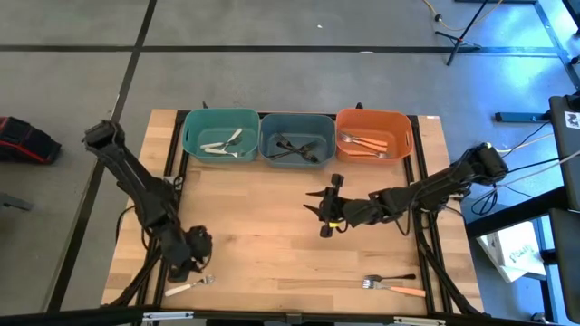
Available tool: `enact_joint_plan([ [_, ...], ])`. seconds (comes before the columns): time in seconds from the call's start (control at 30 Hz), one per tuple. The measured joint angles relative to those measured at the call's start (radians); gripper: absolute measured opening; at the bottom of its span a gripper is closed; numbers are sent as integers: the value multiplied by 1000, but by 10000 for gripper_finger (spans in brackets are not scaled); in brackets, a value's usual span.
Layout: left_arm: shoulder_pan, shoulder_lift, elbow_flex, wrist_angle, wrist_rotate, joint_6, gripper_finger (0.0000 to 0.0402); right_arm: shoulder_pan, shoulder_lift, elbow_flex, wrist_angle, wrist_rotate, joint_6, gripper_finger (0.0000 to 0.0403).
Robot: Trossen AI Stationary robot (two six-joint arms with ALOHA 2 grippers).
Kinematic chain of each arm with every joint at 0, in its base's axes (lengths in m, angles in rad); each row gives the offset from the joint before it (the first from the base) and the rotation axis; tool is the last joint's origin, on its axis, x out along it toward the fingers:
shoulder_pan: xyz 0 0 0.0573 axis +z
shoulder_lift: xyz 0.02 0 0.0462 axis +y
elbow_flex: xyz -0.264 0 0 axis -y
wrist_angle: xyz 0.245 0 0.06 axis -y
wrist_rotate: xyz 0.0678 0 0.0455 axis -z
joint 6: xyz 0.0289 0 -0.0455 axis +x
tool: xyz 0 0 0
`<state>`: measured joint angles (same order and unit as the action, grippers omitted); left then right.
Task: Sort silverware by color (type)
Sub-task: Put the white fork into the green bin
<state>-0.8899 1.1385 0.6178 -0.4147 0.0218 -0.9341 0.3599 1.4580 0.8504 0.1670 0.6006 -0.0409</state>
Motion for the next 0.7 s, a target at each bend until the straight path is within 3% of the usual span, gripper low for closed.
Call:
enact_joint_plan([
  [0.2, -65, 140, 0, -25, 191, -319, 125, 0, 8, -1, 10, -7, -14, 150],
  [0.3, -80, 203, 0, 12, 243, -402, 125, 0, 8, -1, 23, -17, -16, 150],
  [0.53, -130, 326, 0, 190, 213, -508, 125, 0, 8, -1, 20, -18, 0, 150],
  [0.7, -155, 391, 5, 201, 193, -579, 125, 0, 27, -1, 18, -27, 47, 150],
])
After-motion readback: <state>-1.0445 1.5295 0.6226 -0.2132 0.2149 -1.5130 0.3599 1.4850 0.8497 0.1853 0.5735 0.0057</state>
